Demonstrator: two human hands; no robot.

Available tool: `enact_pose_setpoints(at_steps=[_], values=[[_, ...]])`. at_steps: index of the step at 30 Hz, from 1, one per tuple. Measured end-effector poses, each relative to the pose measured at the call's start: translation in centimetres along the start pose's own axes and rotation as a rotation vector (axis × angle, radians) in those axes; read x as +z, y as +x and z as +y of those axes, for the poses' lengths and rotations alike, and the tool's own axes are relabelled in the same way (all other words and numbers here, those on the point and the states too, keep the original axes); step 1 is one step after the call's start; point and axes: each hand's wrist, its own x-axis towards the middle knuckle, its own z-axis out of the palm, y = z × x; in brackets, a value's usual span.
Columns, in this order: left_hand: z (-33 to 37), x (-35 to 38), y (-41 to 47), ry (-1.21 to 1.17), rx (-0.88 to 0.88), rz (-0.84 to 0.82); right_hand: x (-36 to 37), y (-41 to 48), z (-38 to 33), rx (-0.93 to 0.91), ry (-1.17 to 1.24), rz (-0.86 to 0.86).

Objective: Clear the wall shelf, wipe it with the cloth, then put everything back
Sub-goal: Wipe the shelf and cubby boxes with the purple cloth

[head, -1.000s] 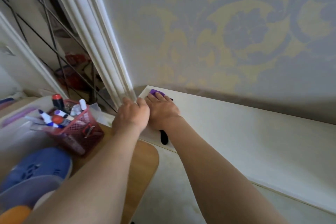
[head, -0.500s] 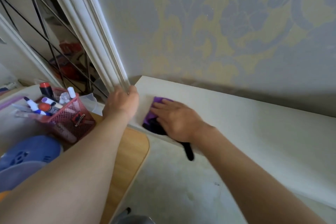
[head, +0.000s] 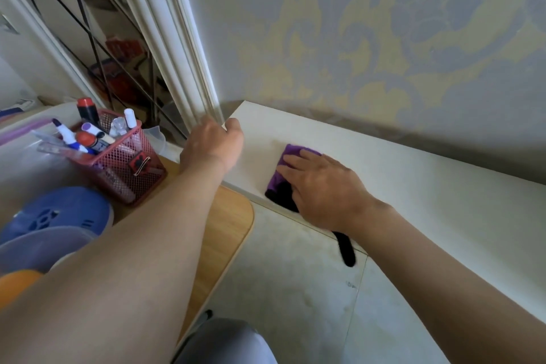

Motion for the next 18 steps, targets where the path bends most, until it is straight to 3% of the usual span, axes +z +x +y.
enact_pose_setpoints(at_steps=[2, 7, 18], values=[[-0.1, 0.1, 0.2, 0.001, -0.002, 0.003, 0.2, -1.5, -0.2, 0.001, -0.025, 0.039], [0.0, 0.2, 0.1, 0.011, 0.018, -0.004, -0.9, 1.0, -0.3, 0.052, 0.026, -0.105], [0.1, 0.2, 0.2, 0.012, 0.005, -0.012, -0.7, 0.7, 0.6, 0.097, 0.045, -0.156]])
